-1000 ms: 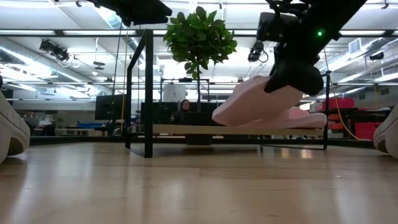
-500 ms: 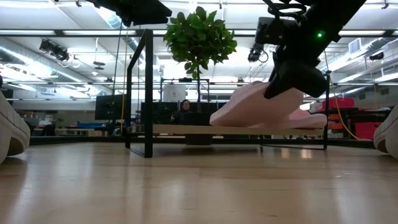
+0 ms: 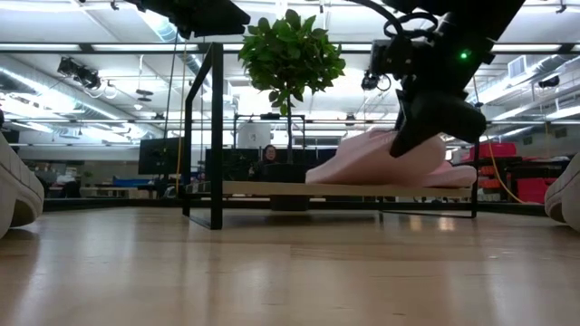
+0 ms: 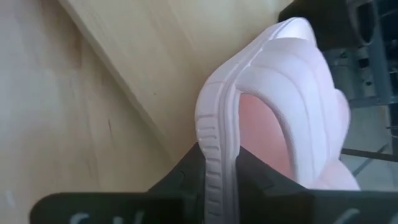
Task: Pick and place slides into the shelf
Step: Put the pink slipper on the shelf
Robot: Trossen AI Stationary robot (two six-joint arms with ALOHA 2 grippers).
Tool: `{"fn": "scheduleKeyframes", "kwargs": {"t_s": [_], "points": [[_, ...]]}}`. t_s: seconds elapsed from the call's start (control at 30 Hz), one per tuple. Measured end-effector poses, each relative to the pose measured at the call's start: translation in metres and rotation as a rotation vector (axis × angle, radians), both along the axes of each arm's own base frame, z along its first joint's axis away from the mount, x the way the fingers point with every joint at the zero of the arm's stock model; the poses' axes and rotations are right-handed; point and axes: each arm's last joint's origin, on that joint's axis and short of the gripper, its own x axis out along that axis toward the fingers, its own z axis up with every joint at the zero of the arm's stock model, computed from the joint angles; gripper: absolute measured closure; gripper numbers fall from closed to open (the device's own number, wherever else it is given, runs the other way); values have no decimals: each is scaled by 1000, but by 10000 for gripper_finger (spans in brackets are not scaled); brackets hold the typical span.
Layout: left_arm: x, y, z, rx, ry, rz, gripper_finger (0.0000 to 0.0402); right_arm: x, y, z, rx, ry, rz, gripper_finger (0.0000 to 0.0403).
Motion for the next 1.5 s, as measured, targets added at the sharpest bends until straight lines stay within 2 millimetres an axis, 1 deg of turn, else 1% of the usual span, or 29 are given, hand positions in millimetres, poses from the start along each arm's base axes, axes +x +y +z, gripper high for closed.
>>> {"fn": "scheduleKeyframes", "kwargs": {"t_s": [0.27, 0.53, 0.7, 0.9, 1.17, 1.5], "points": [[0, 0, 0, -1, 3, 0, 182, 1, -4, -2, 85, 38, 11, 335], [-1, 0, -4, -19, 28, 3, 182, 2, -11, -3, 160, 61, 1, 291], [-1, 0, -4, -20, 35, 3, 186, 2, -11, -3, 166, 68, 4, 263], [-1, 0, -4, -21, 34, 3, 183, 2, -11, -4, 179, 75, 4, 241], [-1, 0, -4, -25, 33, 4, 193, 2, -12, -4, 187, 70, -19, 236], [-1, 0, -6, -39, 43, 7, 191, 1, -17, -4, 189, 85, -36, 233]]}}
